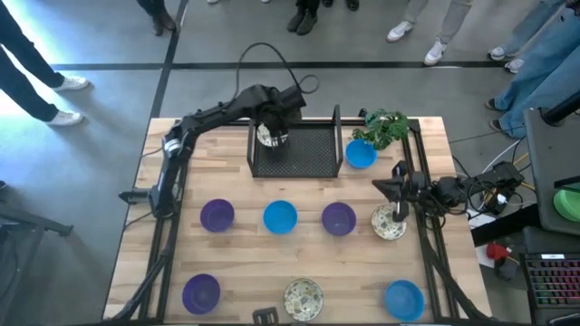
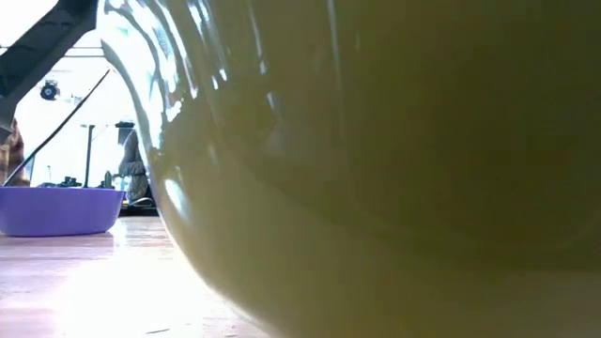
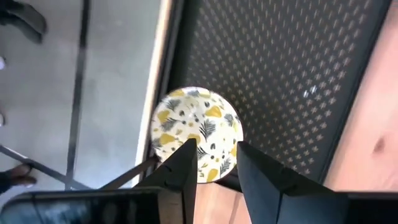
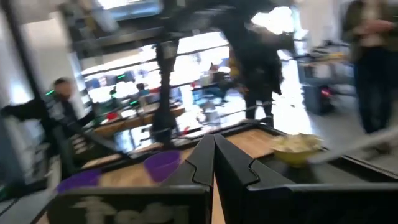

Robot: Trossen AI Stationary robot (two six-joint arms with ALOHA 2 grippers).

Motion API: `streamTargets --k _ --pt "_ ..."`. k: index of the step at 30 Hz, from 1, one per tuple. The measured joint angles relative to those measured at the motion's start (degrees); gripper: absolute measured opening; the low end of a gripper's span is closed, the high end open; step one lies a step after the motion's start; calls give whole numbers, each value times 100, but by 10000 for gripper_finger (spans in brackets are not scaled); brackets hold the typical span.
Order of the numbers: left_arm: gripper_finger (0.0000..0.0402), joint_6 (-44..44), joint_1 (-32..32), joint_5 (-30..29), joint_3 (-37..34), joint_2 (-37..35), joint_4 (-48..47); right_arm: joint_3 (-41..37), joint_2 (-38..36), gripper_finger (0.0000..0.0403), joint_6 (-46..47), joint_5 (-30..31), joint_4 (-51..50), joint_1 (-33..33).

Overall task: Pick & Place Mini bowls
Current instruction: Put the top blue bowl on the shelf

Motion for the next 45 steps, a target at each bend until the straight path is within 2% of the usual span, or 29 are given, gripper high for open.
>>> streamTargets --k 2,7,10,13,19,24,39,45 --pt "105 -124 -71 11 -7 -199 38 2 0 8 119 289 6 0" --pt "98 -306 -293 15 -9 -735 376 278 11 8 2 531 -77 0" --pt "84 -406 -445 19 -11 -1040 584 669 10 8 47 767 -547 0" --pt "66 -505 -582 19 -11 -1309 751 1215 9 8 563 1042 -1667 1" --pt "23 -666 -774 17 -25 -1707 917 2424 240 8 2452 1252 -4295 0" --pt "3 -750 -861 16 -27 -1873 949 3275 765 8 3424 1256 -5640 0" --pt "0 -703 -901 16 -29 -1951 1156 5215 2537 8 4948 1224 -7451 0" --pt "0 -628 -901 19 -29 -1951 1150 5672 3195 8 4999 988 -7672 -61"
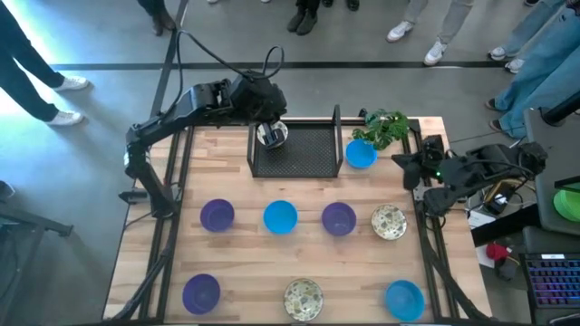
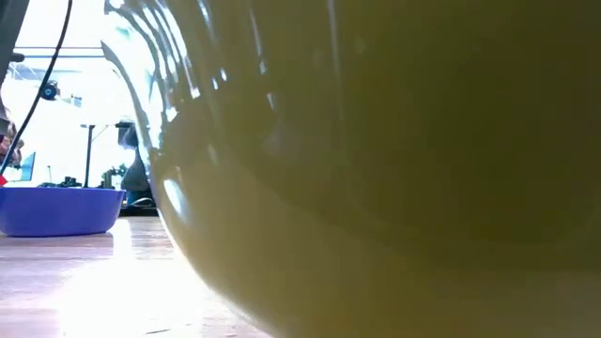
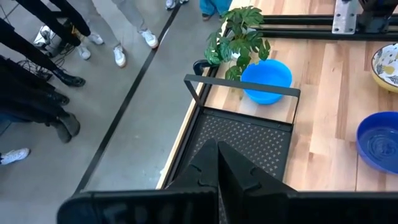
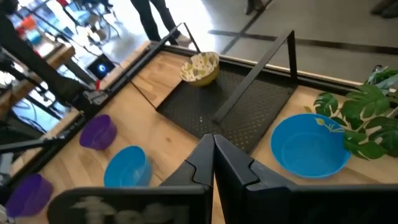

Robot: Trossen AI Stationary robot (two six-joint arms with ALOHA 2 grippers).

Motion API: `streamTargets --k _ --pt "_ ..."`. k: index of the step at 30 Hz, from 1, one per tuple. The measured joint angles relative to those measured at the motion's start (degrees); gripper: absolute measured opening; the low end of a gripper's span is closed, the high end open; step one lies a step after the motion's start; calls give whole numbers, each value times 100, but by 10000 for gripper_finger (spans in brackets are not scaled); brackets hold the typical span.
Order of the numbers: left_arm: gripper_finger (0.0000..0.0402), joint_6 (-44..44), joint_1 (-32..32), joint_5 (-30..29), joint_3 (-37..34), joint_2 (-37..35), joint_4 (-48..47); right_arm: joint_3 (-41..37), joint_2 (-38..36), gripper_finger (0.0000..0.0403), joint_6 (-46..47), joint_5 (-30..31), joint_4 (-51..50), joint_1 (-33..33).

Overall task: Pick & Place Mini bowls
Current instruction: Put the top blue bowl on the shelf

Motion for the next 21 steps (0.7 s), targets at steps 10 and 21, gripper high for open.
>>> streamTargets --k 10,21 --pt "0 18 0 61 0 0 1 243 826 8 -483 -1306 17 -1099" --pt "0 53 -56 78 0 -23 -3 113 1220 8 -1342 -3011 12 -3058"
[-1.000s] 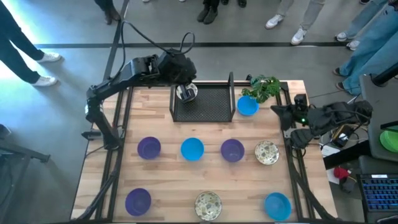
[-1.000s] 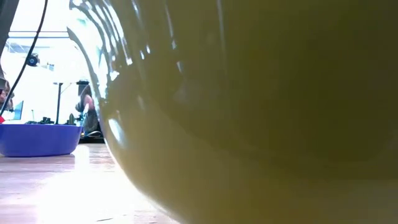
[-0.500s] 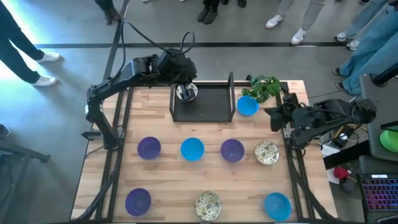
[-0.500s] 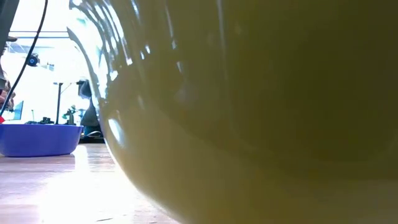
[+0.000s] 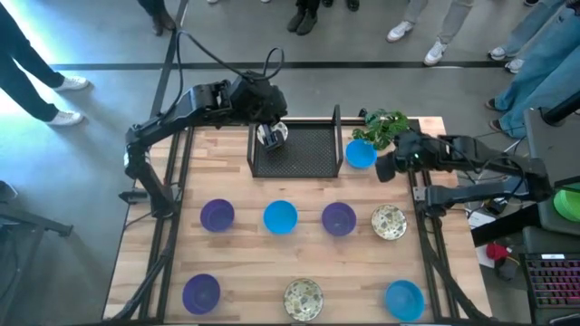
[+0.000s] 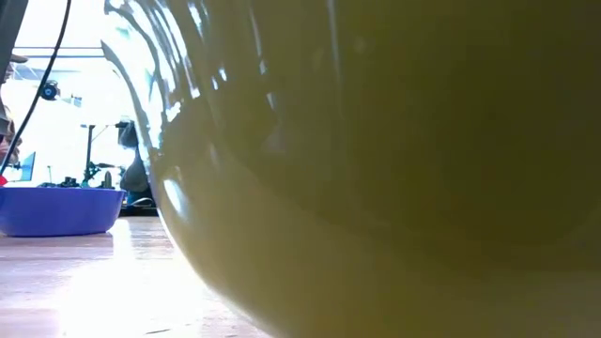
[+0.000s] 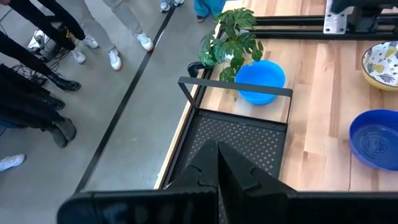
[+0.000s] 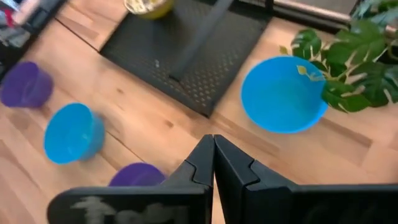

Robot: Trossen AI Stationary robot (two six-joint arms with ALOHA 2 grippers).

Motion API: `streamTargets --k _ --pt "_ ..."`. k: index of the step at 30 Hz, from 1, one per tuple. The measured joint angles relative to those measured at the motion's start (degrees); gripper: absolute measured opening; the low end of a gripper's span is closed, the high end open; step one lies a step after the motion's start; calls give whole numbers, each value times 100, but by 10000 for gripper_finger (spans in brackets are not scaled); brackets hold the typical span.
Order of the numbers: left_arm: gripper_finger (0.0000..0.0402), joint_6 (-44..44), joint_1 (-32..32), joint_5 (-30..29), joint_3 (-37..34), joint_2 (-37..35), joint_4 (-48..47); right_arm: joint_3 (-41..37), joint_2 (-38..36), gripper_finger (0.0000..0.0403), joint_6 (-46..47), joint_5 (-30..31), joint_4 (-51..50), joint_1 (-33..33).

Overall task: Pick & Place Mini bowls
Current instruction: Put the top blue bowl on the shelf

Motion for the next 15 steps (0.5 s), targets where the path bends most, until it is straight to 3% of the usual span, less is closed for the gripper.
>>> streamTargets --k 10,15 --pt "0 -2 -29 -6 0 -128 0 -104 953 8 -1195 -1093 12 -1463" --pt "0 -2 -44 -7 0 -182 -2 -106 1515 8 -1920 -1284 13 -1943"
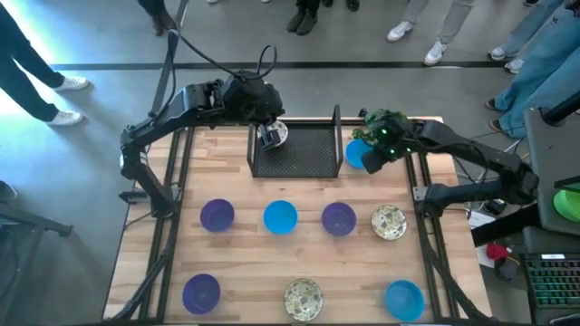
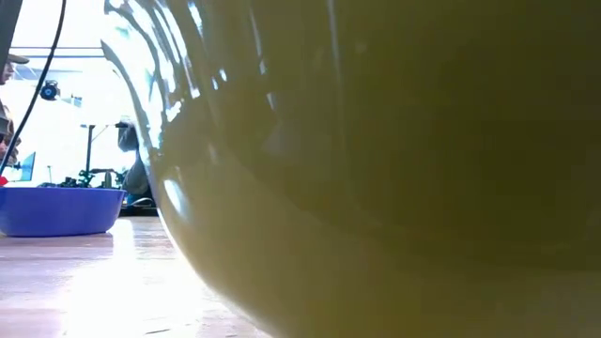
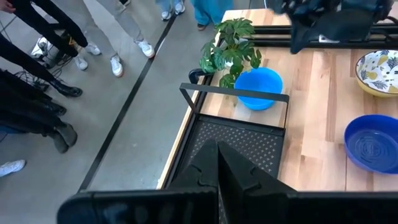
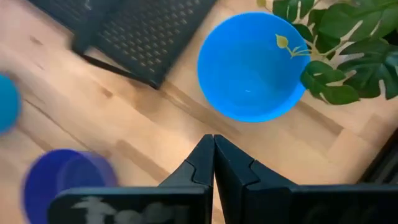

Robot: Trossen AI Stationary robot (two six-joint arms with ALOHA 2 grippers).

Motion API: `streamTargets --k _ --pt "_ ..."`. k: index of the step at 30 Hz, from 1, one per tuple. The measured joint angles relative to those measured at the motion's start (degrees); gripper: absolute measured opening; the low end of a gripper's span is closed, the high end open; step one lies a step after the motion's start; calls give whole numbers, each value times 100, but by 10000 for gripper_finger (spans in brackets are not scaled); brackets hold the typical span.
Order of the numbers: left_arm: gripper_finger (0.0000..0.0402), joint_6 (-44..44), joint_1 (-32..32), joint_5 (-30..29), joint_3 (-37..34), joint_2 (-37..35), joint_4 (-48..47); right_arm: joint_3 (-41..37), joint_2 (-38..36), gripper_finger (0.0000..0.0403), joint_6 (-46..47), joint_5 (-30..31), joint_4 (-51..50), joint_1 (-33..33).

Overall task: Pick & Place Mini bowls
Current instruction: Put the top blue bowl on the shelf

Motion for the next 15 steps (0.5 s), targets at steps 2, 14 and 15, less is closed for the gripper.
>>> streamTargets --k 2,14,15 --pt "0 0 -9 -1 0 -21 2 0 211 8 -121 0 1 -120" --pt "0 -2 -7 -4 0 -60 0 31 1320 11 -466 -30 133 -247" --pt "0 -2 -7 -4 0 -60 0 31 1387 15 -494 -37 160 -250"
